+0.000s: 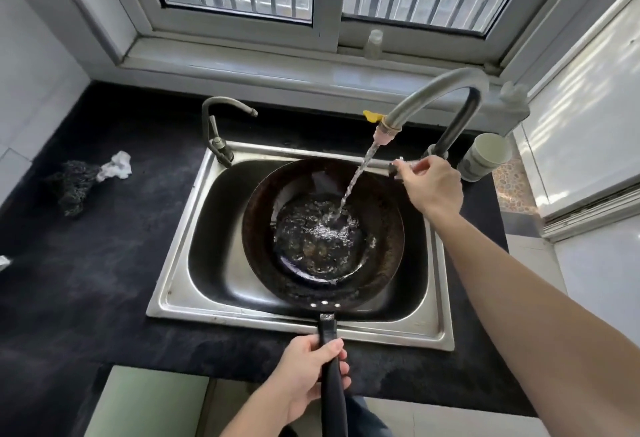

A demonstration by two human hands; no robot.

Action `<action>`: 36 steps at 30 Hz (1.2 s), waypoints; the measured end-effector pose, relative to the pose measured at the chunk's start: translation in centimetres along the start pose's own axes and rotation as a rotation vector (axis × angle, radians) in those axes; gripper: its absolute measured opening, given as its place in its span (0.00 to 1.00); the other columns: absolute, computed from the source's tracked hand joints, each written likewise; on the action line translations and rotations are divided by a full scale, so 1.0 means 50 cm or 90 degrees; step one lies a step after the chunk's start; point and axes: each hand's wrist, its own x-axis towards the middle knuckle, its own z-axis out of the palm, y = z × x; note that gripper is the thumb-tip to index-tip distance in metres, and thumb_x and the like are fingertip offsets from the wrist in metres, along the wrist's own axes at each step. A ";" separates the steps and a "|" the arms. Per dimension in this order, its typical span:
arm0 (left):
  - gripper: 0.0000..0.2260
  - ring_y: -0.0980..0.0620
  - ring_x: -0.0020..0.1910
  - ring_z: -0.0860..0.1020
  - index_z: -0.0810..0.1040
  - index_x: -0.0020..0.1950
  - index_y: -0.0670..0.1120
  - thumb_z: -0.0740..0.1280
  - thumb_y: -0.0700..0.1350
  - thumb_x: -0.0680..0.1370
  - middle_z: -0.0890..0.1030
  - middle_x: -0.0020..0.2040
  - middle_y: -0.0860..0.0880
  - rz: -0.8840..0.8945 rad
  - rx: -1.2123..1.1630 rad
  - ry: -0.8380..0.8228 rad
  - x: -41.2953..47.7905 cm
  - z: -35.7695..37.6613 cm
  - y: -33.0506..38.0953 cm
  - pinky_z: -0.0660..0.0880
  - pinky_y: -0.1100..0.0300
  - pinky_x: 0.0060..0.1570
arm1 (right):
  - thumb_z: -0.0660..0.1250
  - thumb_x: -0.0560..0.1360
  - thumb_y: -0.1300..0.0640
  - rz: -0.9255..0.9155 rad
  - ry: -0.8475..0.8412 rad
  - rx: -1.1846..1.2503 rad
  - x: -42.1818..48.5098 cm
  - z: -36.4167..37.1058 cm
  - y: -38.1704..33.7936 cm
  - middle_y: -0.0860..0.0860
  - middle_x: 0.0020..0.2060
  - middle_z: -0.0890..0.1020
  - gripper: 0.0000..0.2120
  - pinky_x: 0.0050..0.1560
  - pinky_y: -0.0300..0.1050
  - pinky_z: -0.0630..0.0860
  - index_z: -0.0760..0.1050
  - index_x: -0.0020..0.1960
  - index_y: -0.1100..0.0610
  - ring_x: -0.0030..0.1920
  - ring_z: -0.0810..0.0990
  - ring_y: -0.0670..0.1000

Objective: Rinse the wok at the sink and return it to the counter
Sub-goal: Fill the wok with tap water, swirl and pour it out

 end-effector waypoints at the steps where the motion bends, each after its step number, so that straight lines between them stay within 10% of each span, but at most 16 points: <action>1: 0.08 0.47 0.36 0.81 0.80 0.51 0.33 0.69 0.39 0.79 0.81 0.37 0.42 0.000 -0.002 0.001 0.001 0.000 0.000 0.83 0.47 0.46 | 0.66 0.72 0.34 0.006 0.010 0.000 0.002 -0.004 -0.002 0.49 0.41 0.81 0.20 0.44 0.49 0.76 0.77 0.44 0.52 0.43 0.79 0.53; 24: 0.06 0.46 0.32 0.80 0.77 0.50 0.32 0.68 0.36 0.79 0.79 0.38 0.40 0.017 -0.017 -0.051 0.013 -0.013 -0.003 0.82 0.49 0.43 | 0.70 0.76 0.49 0.139 -0.200 0.121 -0.384 -0.037 0.067 0.53 0.34 0.83 0.08 0.46 0.58 0.83 0.74 0.45 0.51 0.34 0.84 0.52; 30: 0.07 0.45 0.38 0.81 0.80 0.49 0.35 0.68 0.39 0.79 0.82 0.40 0.41 0.031 0.024 -0.074 0.008 -0.020 -0.003 0.80 0.55 0.39 | 0.71 0.66 0.33 0.242 -0.334 0.019 -0.560 -0.006 0.112 0.47 0.35 0.83 0.21 0.40 0.43 0.77 0.75 0.41 0.51 0.38 0.82 0.46; 36: 0.05 0.42 0.43 0.82 0.78 0.45 0.35 0.67 0.36 0.79 0.82 0.38 0.40 0.017 0.010 -0.085 0.010 -0.017 0.003 0.80 0.44 0.54 | 0.78 0.64 0.46 0.378 -0.497 0.211 -0.593 0.034 0.114 0.52 0.32 0.78 0.20 0.37 0.44 0.76 0.78 0.42 0.61 0.32 0.78 0.50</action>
